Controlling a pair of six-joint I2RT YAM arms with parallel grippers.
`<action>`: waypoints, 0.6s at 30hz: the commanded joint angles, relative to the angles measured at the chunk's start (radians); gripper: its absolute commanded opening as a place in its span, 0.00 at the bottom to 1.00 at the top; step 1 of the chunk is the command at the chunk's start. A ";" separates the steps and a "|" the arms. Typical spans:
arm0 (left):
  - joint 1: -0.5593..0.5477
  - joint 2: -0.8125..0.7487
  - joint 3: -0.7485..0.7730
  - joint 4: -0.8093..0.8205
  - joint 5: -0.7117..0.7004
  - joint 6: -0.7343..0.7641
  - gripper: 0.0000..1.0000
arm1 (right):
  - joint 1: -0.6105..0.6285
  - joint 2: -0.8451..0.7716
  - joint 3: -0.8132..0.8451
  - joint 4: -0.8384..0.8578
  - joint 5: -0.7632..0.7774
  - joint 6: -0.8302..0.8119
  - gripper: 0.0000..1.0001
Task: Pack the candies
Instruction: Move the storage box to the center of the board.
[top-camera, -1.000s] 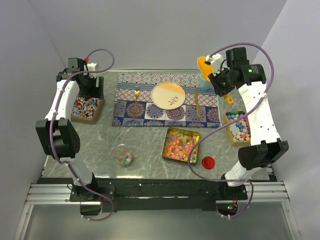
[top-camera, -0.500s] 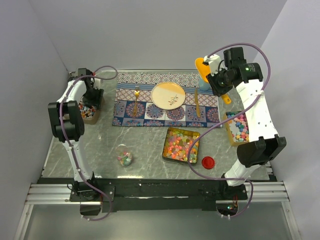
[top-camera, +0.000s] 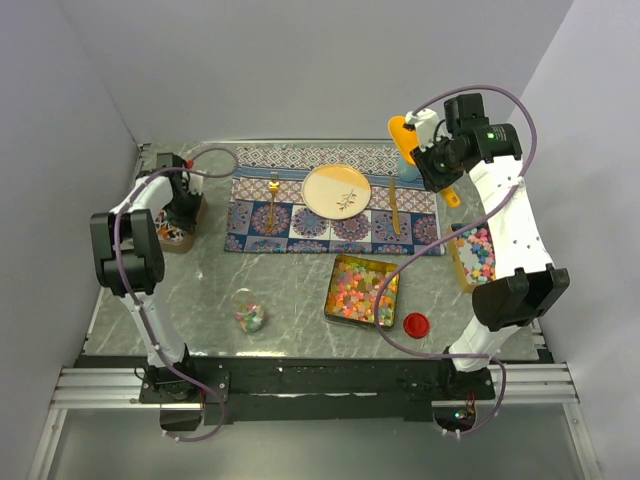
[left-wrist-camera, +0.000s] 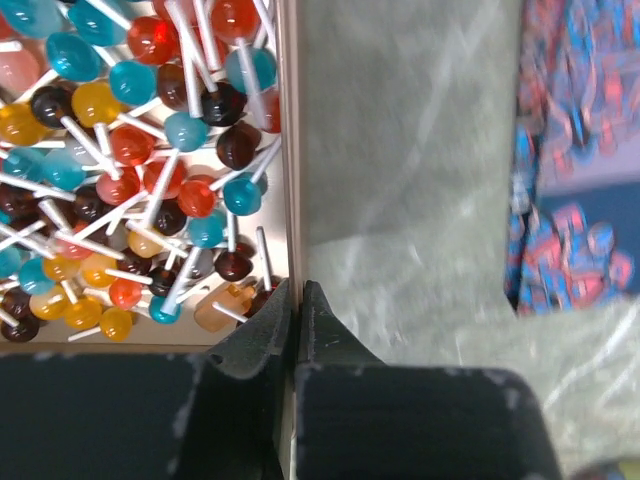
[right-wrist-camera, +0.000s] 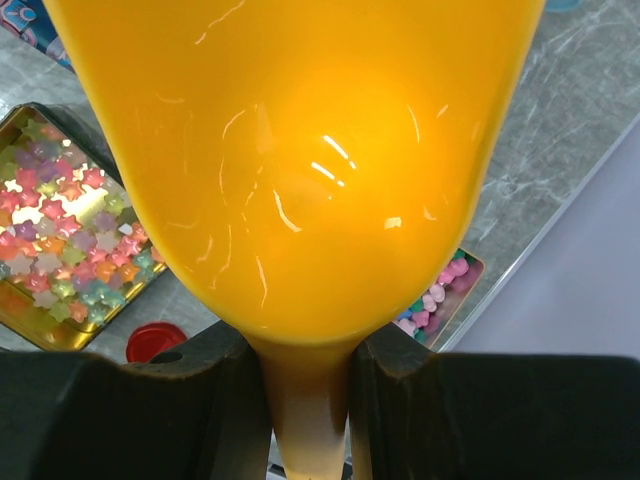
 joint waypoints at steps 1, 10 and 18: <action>0.014 -0.192 -0.111 0.013 0.038 0.084 0.01 | 0.015 -0.003 0.038 0.016 -0.007 0.002 0.00; 0.035 -0.545 -0.404 -0.089 0.171 0.421 0.01 | 0.021 0.001 0.026 0.012 -0.014 -0.003 0.00; 0.034 -0.712 -0.539 -0.157 0.331 0.662 0.01 | 0.041 0.003 0.014 0.012 -0.007 -0.006 0.00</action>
